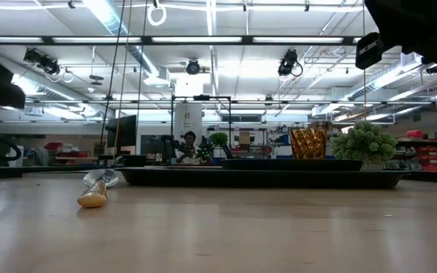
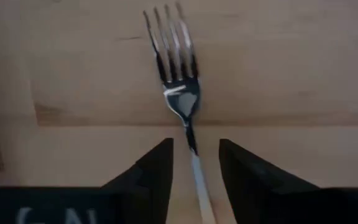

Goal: Pick and place plate/cup/fork/spoon on tray
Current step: Put the orange fork on the black tray to the left of the black plate

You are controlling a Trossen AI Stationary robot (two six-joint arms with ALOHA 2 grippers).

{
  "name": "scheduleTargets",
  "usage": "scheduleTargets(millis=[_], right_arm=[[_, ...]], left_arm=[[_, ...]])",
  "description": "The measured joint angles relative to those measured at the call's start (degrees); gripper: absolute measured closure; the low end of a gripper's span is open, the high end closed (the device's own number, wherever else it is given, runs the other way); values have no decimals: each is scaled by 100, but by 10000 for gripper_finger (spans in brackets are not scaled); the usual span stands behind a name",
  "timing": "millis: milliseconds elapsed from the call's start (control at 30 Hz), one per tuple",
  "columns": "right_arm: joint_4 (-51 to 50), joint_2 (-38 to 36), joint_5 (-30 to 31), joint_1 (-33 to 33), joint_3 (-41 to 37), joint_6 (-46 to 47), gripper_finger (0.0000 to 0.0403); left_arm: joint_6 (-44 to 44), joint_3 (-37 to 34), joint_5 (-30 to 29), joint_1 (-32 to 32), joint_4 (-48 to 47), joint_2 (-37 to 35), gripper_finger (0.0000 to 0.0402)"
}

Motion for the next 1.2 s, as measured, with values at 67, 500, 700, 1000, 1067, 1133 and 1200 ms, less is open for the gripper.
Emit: scheduleTargets(millis=[67,500,700,1000,1067,1133,1200], right_arm=[[0,0,-8,0,1,0,380],[2,0,-5,0,0,2,380],[2,0,-3,0,1,4,380],[48,-2,14,1,1,4,380],[46,0,14,1,1,4,380],[46,-2,14,2,1,4,380],[46,-1,14,1,1,4,380]], left_arm=[[-19,-176,58,0,246,-1,256],[35,-452,8,-6,801,-83,363],[63,-463,-195,-8,793,-203,383],[371,-485,-968,564,684,-683,389],[603,-480,-1223,798,672,-793,389],[899,-479,-1476,1095,651,-907,388],[1314,-478,-1619,1438,723,-1002,387]])
